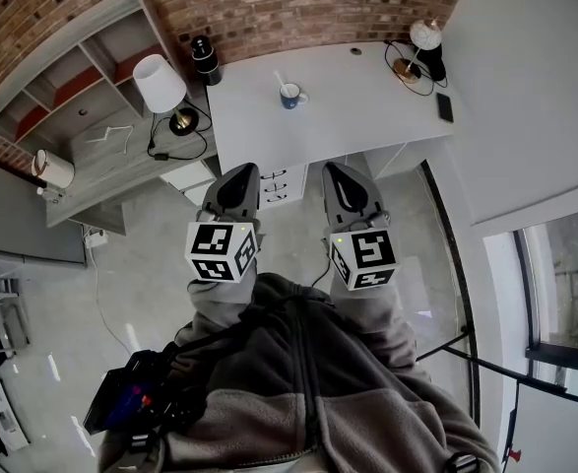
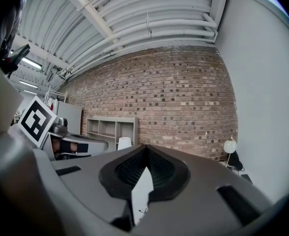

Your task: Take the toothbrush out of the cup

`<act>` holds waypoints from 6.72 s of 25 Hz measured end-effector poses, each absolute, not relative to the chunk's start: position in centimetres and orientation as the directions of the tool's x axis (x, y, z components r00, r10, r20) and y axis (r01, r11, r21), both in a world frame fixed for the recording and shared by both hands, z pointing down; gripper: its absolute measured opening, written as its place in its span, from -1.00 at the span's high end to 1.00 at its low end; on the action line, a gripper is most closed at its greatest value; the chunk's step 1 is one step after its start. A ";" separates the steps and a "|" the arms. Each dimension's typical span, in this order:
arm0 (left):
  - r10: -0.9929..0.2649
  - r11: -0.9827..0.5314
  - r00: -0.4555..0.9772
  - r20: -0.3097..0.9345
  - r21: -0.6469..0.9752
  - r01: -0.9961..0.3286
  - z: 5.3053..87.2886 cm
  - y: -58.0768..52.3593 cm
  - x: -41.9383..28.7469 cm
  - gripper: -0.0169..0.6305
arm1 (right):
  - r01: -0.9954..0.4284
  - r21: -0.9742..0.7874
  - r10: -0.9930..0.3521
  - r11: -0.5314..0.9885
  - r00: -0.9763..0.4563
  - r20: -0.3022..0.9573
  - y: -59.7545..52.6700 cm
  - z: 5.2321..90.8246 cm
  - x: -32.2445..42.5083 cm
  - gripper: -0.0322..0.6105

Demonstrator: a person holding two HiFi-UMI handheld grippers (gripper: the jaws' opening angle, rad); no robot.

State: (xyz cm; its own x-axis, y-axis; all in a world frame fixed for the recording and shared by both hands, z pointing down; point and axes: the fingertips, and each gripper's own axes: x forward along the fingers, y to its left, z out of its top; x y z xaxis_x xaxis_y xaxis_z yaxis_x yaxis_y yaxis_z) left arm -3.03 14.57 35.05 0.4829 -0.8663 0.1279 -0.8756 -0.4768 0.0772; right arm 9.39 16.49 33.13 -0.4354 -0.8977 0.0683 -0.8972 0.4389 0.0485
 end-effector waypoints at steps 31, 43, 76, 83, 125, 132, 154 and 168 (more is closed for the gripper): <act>-0.867 -0.443 0.463 0.186 0.138 -0.886 37.6 11.0 -2.0 0.93 | -0.898 0.032 -0.887 0.438 -0.426 0.177 13.0 36.1 11.6 0.89; -0.860 -0.450 0.471 0.195 0.143 -0.882 37.2 -0.7 -4.0 0.93 | -0.901 0.023 -0.885 0.434 -0.421 0.199 1.1 36.0 9.3 0.89; -0.810 -0.421 0.487 0.325 0.256 -0.870 43.4 -15.3 -9.6 0.93 | -0.866 -0.005 -0.769 0.501 -0.448 0.456 -12.7 43.6 1.8 0.89; -0.803 -0.426 0.489 0.340 0.245 -0.871 43.1 -15.7 -8.4 0.93 | -0.845 -0.038 -0.739 0.534 -0.488 0.465 -13.5 43.4 1.9 0.89; -0.585 -0.384 0.498 0.640 0.322 -0.865 60.0 -15.9 -7.7 0.93 | -0.816 -0.187 -0.523 0.547 -0.508 0.685 -18.0 60.9 3.1 0.89; -0.574 -0.361 0.489 0.657 0.333 -0.871 61.6 -16.1 -7.8 0.93 | -0.814 -0.189 -0.504 0.549 -0.503 0.702 -19.5 62.7 3.4 0.89; -0.546 -0.302 0.468 0.695 0.357 -0.884 65.0 -18.7 -8.1 0.93 | -0.788 -0.110 -0.488 0.606 -0.477 0.731 -28.4 66.5 4.5 0.89; -0.536 -0.261 0.447 0.716 0.363 -0.894 66.3 -18.6 -9.4 0.93 | -0.719 -0.064 -0.420 0.692 -0.473 0.775 -32.2 69.4 3.9 0.75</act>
